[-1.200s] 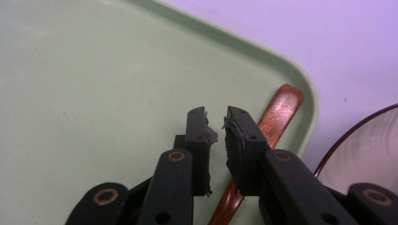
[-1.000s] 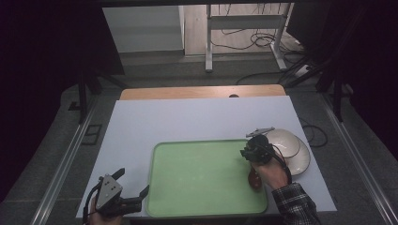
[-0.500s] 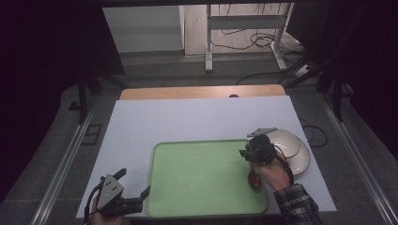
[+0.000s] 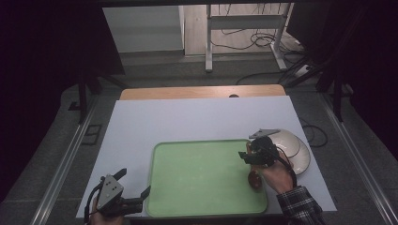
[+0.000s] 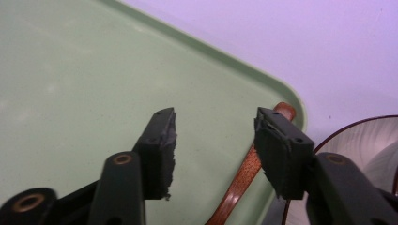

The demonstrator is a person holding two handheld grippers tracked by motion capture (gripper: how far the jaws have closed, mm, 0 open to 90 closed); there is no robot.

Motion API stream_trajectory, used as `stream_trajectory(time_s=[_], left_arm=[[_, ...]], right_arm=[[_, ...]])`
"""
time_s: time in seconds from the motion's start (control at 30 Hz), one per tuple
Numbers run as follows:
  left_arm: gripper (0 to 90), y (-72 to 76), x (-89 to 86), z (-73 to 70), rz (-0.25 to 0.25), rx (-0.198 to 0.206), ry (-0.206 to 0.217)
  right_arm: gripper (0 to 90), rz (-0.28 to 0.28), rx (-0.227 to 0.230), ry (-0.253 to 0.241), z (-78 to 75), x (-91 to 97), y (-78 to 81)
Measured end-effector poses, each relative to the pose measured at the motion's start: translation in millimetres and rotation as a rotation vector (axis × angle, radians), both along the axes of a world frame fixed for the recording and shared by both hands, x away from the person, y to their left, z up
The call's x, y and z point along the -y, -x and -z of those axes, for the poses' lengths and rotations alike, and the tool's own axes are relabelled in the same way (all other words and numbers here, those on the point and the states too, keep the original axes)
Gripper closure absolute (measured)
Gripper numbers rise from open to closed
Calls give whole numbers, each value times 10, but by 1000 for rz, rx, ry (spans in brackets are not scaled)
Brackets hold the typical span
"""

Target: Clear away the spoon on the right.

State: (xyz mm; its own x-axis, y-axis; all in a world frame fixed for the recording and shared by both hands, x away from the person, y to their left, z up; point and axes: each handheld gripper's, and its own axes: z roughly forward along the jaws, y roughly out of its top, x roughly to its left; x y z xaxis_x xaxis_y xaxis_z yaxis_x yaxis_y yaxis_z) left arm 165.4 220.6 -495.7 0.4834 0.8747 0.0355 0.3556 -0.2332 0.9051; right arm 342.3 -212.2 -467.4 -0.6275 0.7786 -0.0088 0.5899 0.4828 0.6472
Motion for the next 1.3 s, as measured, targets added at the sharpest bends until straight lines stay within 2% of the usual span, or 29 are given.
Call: stream_trajectory(time_s=[0.3,0.67,1.3], left_arm=[[23,-1,4,2,0,0,-3],[23,-2,14,7,1,-2,-9],[22,-3,26,12,-1,3,-18]], right_arm=[[343,-9,0,-33,-36,46,24],[166,-44,61,-57,-184,71,92],[68,-72,127,-80,-319,130,301]])
